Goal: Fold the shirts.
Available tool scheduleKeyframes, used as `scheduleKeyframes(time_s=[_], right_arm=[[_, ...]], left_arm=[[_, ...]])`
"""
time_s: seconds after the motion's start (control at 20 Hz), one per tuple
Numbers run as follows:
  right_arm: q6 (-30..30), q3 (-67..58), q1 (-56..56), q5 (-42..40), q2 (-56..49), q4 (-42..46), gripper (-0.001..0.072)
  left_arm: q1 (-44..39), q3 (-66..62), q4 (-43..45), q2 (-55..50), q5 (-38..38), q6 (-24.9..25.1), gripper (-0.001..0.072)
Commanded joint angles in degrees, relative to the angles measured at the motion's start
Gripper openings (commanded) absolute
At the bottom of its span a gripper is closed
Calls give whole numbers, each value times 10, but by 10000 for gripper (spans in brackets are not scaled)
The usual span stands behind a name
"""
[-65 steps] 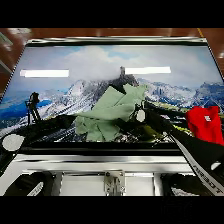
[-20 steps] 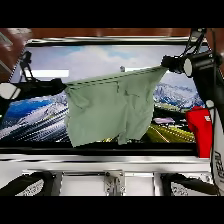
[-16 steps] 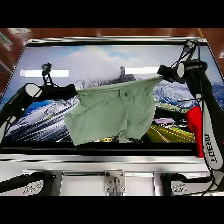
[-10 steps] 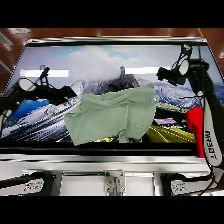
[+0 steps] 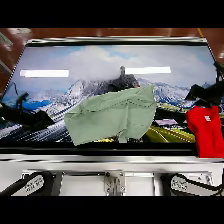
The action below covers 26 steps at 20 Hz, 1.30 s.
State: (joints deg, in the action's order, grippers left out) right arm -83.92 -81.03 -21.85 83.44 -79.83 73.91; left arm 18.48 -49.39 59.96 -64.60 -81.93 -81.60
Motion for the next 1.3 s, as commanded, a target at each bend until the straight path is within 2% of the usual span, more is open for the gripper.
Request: scheduleKeyframes(time_s=[0.0,0.15,0.4,0.65,0.8,0.85,0.95,1.0,1.25], right_arm=[[50,93,-64,45,10,-136,586],[61,139,-58,31,10,-135,586],[62,168,-58,-8,10,-134,586],[62,193,-58,-23,10,-134,586],[63,212,-58,-29,10,-134,587],[63,226,-55,-34,10,-134,587],[65,261,-38,-40,10,-129,587],[69,284,-22,-50,10,-129,588],[55,365,73,-171,-6,-181,588]], left_arm=[[11,181,-89,30,50,79,545],[10,269,-145,26,118,110,542],[7,295,-156,14,156,120,541],[-60,295,-221,-31,231,122,537],[-97,295,-248,-62,265,122,510],[-105,295,-254,-70,276,122,419],[-113,295,-271,-77,292,122,129],[-113,291,-270,-77,293,122,35],[-113,238,-269,-69,271,131,35]])
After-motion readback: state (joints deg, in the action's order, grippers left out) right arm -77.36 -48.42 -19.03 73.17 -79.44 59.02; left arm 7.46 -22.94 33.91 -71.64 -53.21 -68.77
